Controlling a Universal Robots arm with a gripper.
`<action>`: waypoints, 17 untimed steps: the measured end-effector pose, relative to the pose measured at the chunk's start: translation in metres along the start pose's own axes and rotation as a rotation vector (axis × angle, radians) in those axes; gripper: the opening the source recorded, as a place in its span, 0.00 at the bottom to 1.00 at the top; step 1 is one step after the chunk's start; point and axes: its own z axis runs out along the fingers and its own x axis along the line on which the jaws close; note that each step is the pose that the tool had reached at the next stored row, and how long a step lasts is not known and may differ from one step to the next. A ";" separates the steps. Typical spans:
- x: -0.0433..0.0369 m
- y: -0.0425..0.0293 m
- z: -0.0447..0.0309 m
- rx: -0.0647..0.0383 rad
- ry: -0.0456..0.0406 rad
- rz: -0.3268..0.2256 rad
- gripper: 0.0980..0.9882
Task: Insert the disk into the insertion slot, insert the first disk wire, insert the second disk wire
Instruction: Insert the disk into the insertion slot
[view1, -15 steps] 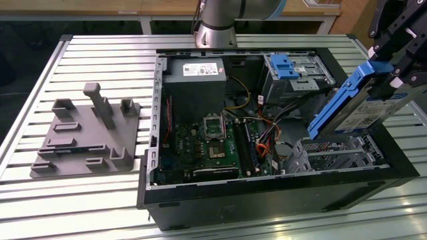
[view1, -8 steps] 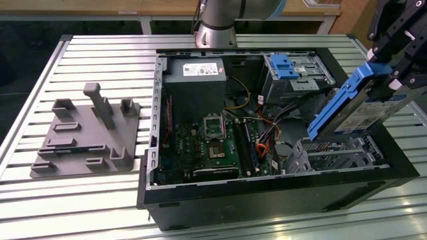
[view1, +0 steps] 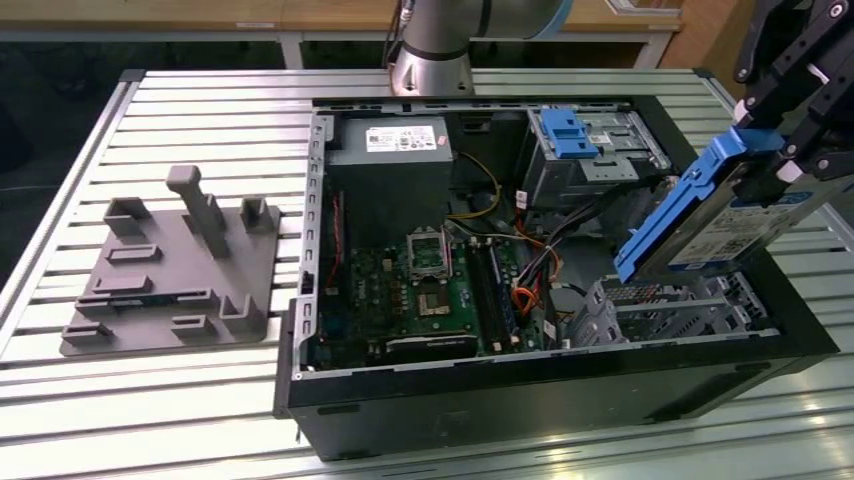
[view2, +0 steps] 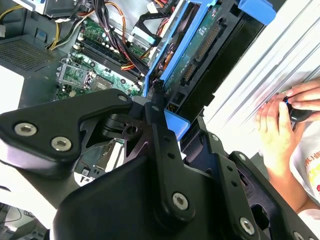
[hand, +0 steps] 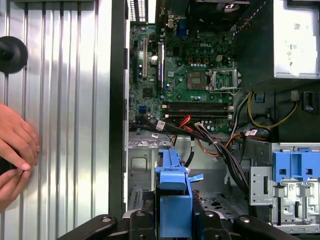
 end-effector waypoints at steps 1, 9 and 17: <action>0.0000 0.0000 0.0001 0.000 0.0001 0.000 0.30; 0.0002 -0.0003 0.0037 0.000 0.0000 0.000 0.30; 0.0004 -0.0013 0.0073 0.000 0.0000 0.000 0.30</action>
